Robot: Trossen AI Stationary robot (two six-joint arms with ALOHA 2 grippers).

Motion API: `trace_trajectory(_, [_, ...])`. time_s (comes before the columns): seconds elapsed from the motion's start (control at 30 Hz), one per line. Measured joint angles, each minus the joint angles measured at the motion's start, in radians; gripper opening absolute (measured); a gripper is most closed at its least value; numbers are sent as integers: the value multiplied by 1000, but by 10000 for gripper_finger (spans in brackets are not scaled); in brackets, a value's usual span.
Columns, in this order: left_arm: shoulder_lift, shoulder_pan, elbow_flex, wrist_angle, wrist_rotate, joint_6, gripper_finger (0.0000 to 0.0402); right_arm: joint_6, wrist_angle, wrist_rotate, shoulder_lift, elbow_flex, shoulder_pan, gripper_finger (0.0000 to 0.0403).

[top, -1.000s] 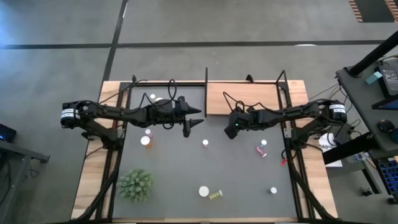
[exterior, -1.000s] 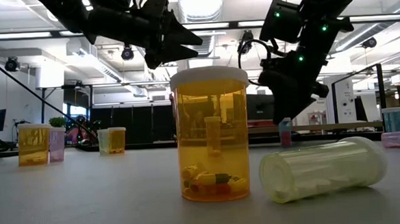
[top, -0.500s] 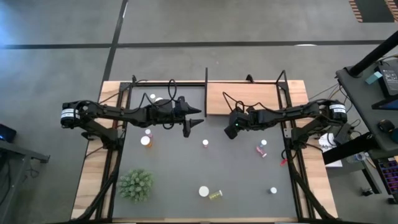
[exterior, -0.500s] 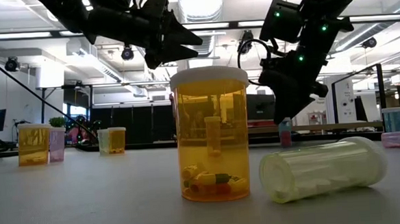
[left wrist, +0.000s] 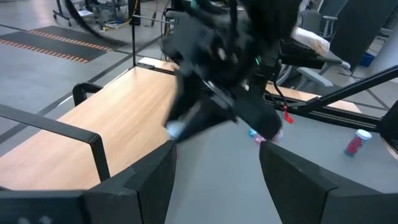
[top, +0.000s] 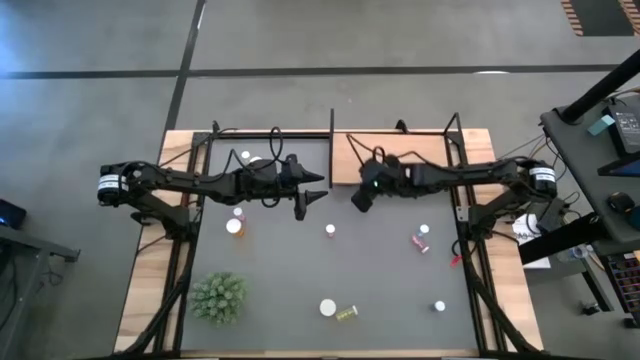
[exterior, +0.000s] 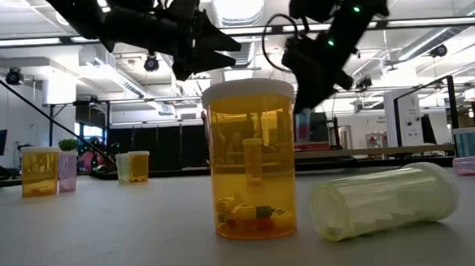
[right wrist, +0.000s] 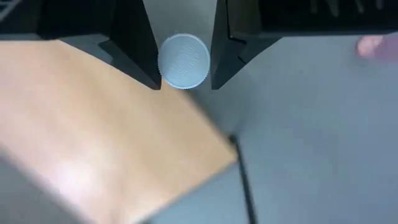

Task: Pick and place medicine bottles onto shelf by color
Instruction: Put the top left blue pill bottle on the shelf

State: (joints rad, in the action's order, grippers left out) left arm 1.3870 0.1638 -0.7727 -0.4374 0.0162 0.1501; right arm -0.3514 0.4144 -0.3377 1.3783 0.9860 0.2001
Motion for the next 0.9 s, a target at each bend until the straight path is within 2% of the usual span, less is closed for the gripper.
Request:
trace_trajectory(0.2, [0, 0, 0, 0, 0, 0, 214, 100, 0, 0, 60, 134, 126, 124])
trace_trajectory(0.47, [0, 0, 0, 1, 0, 0, 214, 146, 118, 2, 248, 325, 294, 122])
trace_trajectory(0.7, [0, 0, 0, 8, 0, 0, 214, 187, 126, 126, 374, 410, 371, 120])
trace_trajectory(0.9, [0, 0, 0, 15, 0, -2, 214, 193, 91, 127, 408, 433, 398, 119])
